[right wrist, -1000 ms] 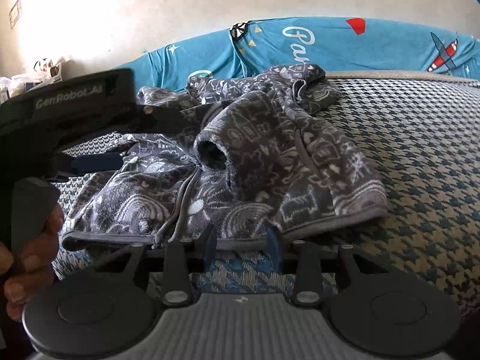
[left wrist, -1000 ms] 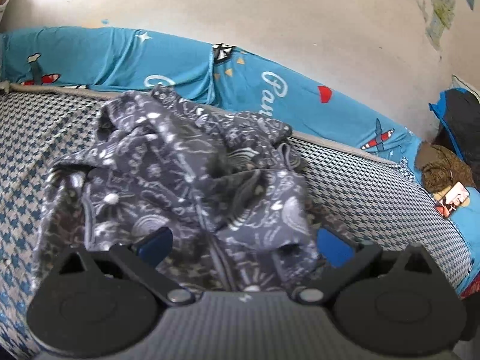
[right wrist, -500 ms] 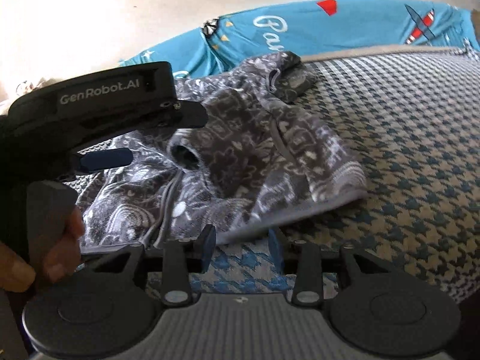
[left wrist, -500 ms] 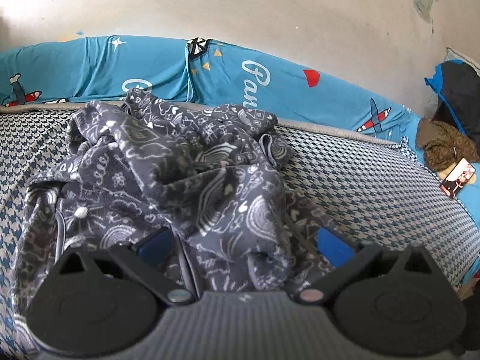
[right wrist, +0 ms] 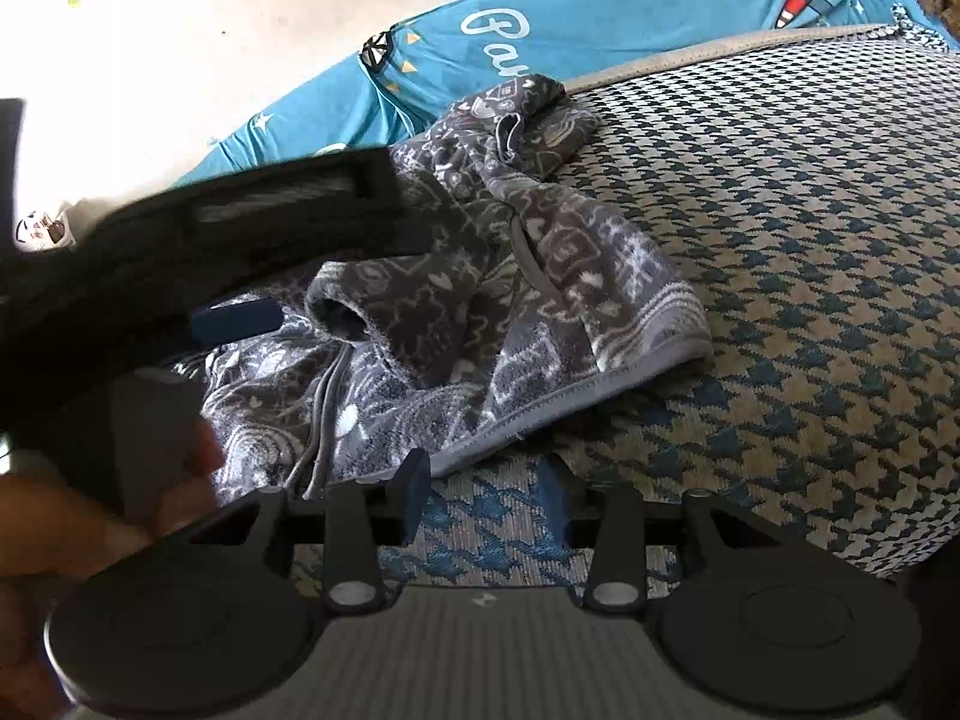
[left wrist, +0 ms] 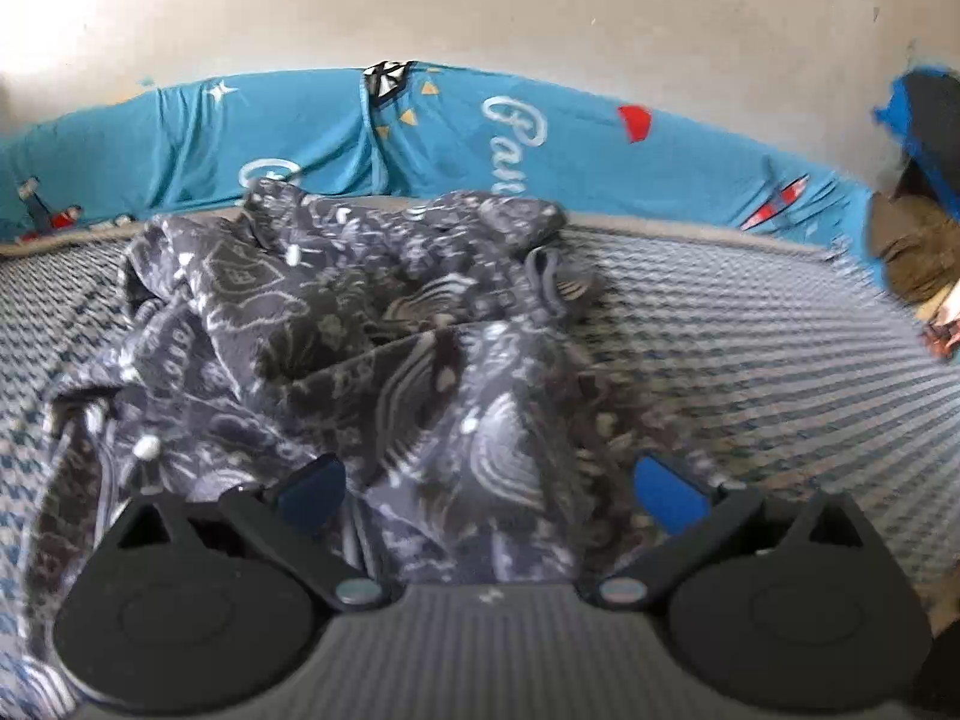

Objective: Fold clothes
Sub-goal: 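Grasp the garment's hood fabric with the left tool and lift it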

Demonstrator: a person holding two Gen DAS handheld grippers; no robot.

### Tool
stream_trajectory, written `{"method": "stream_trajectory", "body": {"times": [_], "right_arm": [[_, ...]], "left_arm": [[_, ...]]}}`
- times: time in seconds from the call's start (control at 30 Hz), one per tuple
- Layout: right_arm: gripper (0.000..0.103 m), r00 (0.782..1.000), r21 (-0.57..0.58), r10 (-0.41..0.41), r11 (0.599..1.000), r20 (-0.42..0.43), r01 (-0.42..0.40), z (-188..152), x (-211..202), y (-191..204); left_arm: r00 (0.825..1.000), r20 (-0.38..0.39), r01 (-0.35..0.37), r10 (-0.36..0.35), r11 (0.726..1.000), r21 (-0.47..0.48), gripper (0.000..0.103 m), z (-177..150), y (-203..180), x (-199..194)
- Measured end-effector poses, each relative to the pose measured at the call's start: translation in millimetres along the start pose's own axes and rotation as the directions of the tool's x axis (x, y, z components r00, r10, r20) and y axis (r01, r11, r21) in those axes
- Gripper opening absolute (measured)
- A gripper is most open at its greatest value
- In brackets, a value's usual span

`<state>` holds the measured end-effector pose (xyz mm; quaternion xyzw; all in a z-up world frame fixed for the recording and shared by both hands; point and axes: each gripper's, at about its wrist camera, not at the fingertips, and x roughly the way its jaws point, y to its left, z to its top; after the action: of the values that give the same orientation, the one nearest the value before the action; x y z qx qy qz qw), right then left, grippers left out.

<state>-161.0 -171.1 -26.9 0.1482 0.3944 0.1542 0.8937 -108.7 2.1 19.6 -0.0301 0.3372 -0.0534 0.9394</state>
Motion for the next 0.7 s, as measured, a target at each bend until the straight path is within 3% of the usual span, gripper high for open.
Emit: {"method": "stream_trajectory", "body": {"times": [0.07, 0.27, 0.43, 0.7], "right_arm": [[0.039, 1.0, 0.01, 0.0, 1.0, -0.002, 0.0, -0.4, 0.9, -0.7], [0.039, 1.0, 0.032, 0.006, 0.999, -0.007, -0.006, -0.6, 2.0, -2.4], [0.039, 1.0, 0.038, 0.01, 0.999, -0.011, -0.01, -0.6, 3.9, -2.4], [0.039, 1.0, 0.049, 0.013, 0.999, -0.009, -0.013, -2.8, 2.7, -2.7]], "left_arm": [[0.998, -0.013, -0.054, 0.055, 0.998, 0.037, 0.103, -0.7, -4.7, 8.4], [0.996, -0.01, -0.086, 0.087, 0.994, 0.063, 0.102, -4.0, -12.4, 17.5], [0.996, -0.071, -0.058, 0.061, 0.997, 0.052, 0.08, -3.1, -12.2, 31.4], [0.996, -0.091, -0.021, 0.024, 0.999, 0.039, 0.07, -5.7, -8.1, 35.9]]}}
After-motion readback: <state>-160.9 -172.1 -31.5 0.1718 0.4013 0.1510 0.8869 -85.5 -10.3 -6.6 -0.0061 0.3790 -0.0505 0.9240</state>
